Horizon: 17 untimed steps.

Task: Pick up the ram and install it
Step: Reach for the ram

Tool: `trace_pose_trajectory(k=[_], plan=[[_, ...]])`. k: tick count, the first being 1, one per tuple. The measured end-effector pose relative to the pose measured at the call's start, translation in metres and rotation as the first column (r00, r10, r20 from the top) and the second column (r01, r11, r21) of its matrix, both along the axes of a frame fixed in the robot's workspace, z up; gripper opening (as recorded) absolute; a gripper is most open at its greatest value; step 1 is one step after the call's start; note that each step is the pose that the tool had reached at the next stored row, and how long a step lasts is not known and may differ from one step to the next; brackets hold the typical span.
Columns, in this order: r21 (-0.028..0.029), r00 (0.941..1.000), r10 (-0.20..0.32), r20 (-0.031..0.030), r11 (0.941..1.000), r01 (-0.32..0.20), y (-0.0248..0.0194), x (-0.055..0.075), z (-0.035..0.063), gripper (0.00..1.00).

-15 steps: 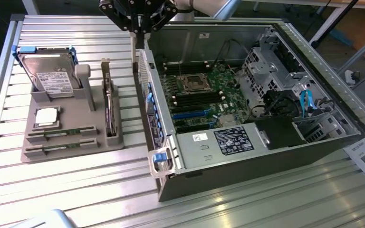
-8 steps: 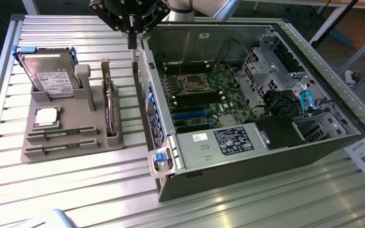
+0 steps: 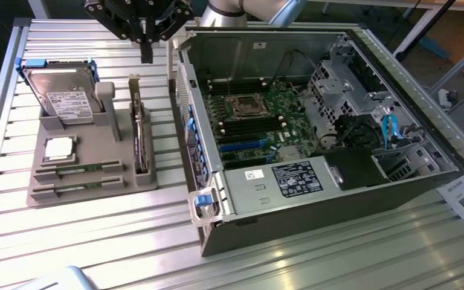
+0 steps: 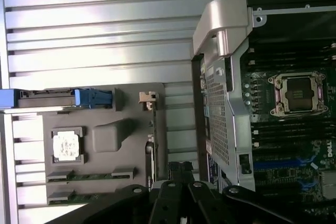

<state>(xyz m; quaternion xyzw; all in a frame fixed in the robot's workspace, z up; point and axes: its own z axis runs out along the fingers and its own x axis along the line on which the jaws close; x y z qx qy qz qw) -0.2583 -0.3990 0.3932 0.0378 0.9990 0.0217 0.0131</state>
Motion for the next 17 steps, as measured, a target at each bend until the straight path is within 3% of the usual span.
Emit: trace_pose_trajectory(k=[7,9,17], plan=[[-0.0001,1.0,0.0,-0.0001,1.0,0.0,0.0,-0.021,0.0,0.1],[0.0001,1.0,0.0,0.0001,1.0,0.0,0.0,-0.035,-0.0001,0.1],[0.0,1.0,0.0,0.0001,1.0,0.0,0.0,-0.061,-0.0002,0.1]])
